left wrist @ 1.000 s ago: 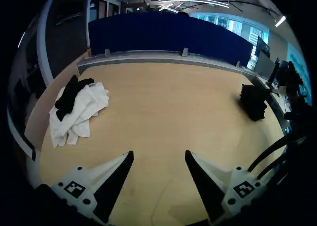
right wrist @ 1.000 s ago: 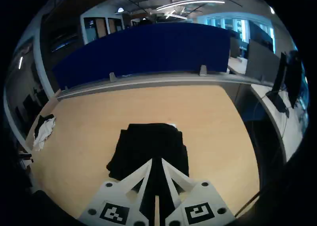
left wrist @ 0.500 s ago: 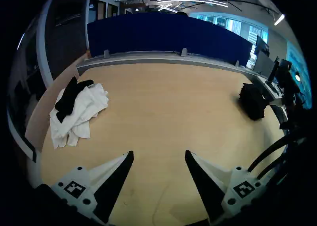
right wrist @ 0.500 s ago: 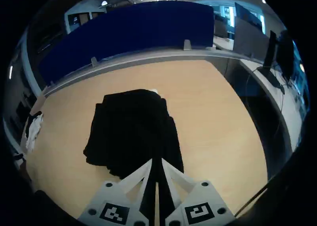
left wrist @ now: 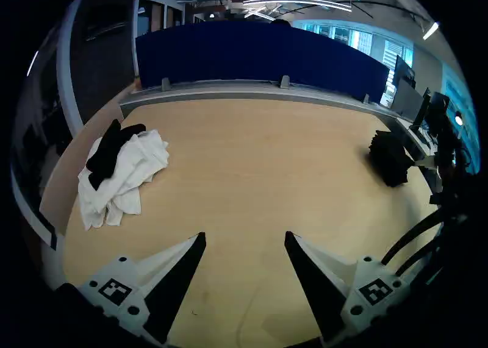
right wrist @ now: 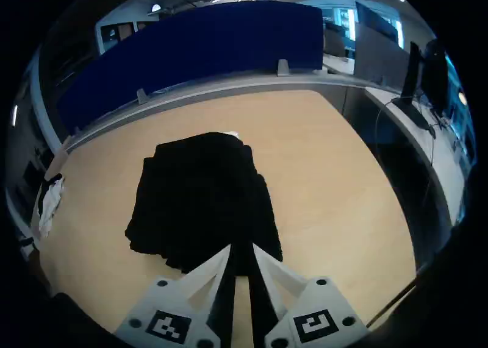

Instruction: Fold towel

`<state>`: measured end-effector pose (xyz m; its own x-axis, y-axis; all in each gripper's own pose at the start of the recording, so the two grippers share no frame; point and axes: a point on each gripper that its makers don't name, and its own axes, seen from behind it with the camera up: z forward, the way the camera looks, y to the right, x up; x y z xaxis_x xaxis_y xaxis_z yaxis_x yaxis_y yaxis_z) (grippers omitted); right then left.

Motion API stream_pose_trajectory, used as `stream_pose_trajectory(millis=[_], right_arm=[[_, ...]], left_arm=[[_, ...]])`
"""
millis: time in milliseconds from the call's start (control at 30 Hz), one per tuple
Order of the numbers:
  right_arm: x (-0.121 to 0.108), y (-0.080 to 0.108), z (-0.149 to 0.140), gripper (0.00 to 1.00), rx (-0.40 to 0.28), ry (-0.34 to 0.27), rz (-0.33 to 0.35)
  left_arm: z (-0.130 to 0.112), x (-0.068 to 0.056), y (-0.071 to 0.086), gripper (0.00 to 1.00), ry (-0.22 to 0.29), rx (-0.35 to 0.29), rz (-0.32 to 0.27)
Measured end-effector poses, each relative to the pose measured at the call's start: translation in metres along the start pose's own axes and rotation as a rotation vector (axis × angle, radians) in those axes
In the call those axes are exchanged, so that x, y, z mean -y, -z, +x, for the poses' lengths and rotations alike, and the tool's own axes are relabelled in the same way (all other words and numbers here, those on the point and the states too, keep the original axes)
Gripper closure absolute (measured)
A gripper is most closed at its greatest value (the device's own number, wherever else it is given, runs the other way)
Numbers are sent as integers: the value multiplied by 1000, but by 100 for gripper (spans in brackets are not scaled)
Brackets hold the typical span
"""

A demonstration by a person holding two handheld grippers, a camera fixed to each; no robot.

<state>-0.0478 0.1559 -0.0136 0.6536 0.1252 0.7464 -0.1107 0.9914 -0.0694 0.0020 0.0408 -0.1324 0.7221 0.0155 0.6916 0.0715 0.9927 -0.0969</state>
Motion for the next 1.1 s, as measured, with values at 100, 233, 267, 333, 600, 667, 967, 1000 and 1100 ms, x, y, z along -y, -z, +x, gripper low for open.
stream_pose_trajectory(millis=[100,233,267,333,600,667,967,1000,1100], right_arm=[[1,6,1,72,-13,3,0],[-2,11,-2,63,-17,-4,-10],[-3,12,-2,61,-18,-6,-11],[-4,15,-4,54,-20,-10,-16],[-5,21,-11,7,-25,-5,-29],[-4,22,-10,5,-29,-6,-28],[2,24,-1,0,-56,3,-21],[3,24,0,0,-57,5,-22],[5,25,2,0,-61,12,-23]], left_arm=[[1,-1,1,4,0,-1,-3],[2,-3,1,4,-3,-3,-8],[2,-3,2,4,-4,-3,-10],[3,-4,2,4,-6,-4,-12],[3,-4,1,4,-7,-5,-15],[4,-4,1,4,-8,-7,-14],[5,-1,3,4,-2,-11,-11],[5,-1,3,4,-2,-12,-11],[4,-1,3,4,-1,-12,-12]])
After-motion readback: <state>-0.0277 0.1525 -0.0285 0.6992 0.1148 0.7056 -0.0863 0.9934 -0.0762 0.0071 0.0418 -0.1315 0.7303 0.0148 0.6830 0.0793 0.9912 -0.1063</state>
